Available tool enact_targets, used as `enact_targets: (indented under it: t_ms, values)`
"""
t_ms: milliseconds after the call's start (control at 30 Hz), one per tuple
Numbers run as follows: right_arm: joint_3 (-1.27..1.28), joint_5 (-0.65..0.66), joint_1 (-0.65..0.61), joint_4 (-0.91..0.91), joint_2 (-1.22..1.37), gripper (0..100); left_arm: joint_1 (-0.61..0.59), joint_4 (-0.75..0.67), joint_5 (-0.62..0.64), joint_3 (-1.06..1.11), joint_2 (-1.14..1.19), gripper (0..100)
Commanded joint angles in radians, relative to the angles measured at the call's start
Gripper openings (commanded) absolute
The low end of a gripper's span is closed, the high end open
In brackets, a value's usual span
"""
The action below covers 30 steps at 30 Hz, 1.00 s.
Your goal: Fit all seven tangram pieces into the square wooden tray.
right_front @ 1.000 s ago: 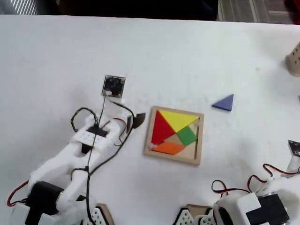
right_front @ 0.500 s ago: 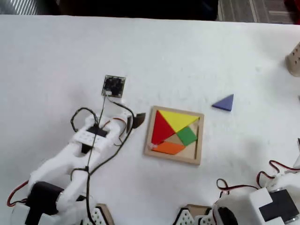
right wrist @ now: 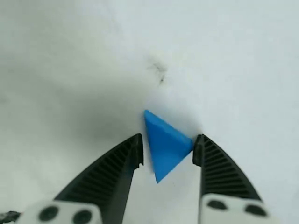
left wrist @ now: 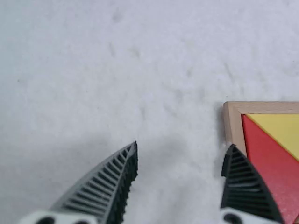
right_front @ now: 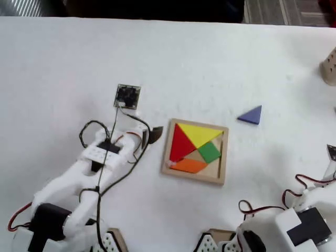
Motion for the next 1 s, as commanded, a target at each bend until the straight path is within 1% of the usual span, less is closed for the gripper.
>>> enact_targets:
  t_ms: [0,300,367,500,567,733,967]
  values:
    - [-0.029,-0.006,-0.008,0.001,-0.044,18.4,0.002,0.0,-0.006,-0.028,-0.008,29]
    - [-0.02,0.003,-0.007,-0.005,-0.042,18.3,0.002,0.0,-0.008,-0.028,-0.008,29]
    - [0.002,0.038,-0.007,-0.025,-0.042,18.0,0.002,0.0,-0.008,-0.028,-0.008,29]
    - [0.052,0.089,-0.008,-0.11,-0.042,10.0,0.002,0.0,-0.008,-0.028,-0.008,29]
    - [0.06,0.095,-0.008,-0.14,-0.042,9.9,0.002,0.0,-0.008,-0.028,-0.008,29]
    - [0.057,0.095,-0.001,-0.143,-0.048,11.2,0.002,0.0,-0.008,-0.028,-0.008,29]
    - [0.055,0.097,-0.002,-0.145,-0.053,4.3,0.002,0.0,-0.008,-0.028,-0.008,29]
